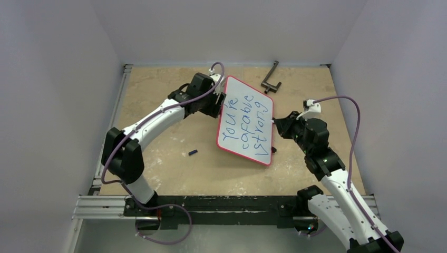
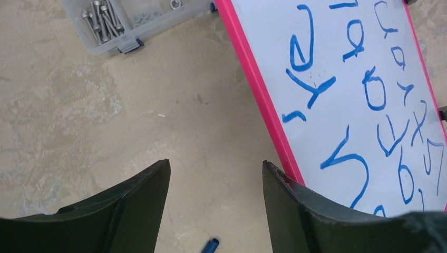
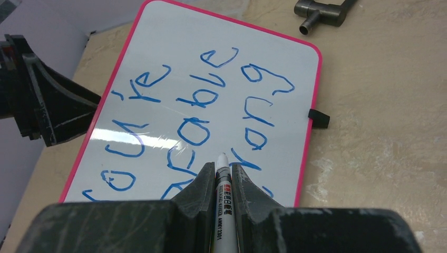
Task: Write a sentence on the whiteboard
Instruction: Move the whiteboard to the center of the board, then pick up the pen cap from the center of the board.
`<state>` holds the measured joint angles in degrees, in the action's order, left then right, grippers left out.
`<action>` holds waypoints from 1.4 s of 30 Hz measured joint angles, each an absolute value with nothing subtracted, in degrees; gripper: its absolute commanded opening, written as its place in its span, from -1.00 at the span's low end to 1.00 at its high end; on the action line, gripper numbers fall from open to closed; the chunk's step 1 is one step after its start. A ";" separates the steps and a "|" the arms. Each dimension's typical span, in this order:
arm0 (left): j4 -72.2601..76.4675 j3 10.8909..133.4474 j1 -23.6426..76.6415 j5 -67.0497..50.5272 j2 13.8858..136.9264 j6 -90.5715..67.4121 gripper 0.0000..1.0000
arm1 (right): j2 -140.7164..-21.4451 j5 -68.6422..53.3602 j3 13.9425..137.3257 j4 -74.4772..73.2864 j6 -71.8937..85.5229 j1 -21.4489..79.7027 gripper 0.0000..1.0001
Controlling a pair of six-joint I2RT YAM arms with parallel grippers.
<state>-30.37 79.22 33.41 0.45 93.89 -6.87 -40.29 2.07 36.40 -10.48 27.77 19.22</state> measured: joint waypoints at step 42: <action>-24.71 47.62 33.95 1.93 78.87 -17.67 0.30 | -38.98 3.25 38.26 -13.82 26.70 19.22 -1.00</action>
<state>-24.71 47.62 33.95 1.93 78.87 -17.67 -38.98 3.25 38.26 -13.82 26.70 19.22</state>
